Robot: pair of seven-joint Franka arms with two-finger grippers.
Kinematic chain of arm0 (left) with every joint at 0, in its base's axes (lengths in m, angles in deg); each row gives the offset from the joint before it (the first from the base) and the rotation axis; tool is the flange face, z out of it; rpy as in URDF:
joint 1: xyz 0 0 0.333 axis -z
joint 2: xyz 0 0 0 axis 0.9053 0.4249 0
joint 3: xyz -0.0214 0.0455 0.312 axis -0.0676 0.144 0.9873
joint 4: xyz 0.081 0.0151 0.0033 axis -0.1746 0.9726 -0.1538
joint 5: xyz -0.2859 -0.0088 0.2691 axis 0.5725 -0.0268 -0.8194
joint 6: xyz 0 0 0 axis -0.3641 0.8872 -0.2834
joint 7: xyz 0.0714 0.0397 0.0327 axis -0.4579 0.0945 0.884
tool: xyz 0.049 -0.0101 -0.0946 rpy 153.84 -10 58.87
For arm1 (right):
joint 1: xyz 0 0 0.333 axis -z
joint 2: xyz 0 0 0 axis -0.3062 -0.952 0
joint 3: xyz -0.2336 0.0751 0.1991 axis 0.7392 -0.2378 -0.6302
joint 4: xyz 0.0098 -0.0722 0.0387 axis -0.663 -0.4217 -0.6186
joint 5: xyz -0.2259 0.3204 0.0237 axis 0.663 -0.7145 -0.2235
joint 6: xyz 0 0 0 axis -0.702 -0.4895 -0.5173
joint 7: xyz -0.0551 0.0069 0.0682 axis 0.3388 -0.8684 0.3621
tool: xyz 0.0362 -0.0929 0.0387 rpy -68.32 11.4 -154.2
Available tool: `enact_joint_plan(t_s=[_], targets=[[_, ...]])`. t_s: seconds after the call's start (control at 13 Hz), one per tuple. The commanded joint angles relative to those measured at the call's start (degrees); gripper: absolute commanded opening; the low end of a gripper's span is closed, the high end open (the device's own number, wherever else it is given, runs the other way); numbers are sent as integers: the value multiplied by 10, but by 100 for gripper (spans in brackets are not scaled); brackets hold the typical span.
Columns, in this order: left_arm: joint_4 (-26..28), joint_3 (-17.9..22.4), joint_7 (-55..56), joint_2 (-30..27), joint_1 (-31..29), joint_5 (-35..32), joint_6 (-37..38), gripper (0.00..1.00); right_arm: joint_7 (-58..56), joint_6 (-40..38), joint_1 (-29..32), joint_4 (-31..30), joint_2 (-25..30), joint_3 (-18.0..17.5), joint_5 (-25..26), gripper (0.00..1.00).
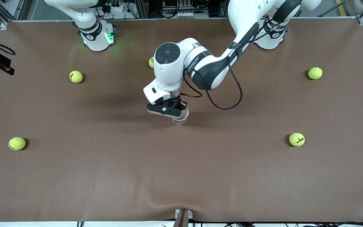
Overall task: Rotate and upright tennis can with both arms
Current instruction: 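Lift and rotate the can upright with the left gripper, then lower the upright can onto the table and open the left gripper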
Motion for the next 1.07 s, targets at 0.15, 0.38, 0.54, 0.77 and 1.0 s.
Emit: enact_joint_plan(t_s=[0.15,0.38,0.54,0.77,1.0], targets=[[-7,6,58,12,17,-34,5,0,7,-1,0,5,0,0,-5,100],[-1,6,99,11,22,-45,7,0,8,-1,0,5,0,0,-5,100],[15,7,102,8,24,-46,21,0,8,-1,1,5,0,0,-5,100],[31,7,109,8,21,-46,32,0,8,-1,2,5,-1,0,-5,100],[29,6,110,7,19,-45,32,24,8,-1,2,5,-1,0,-5,100]])
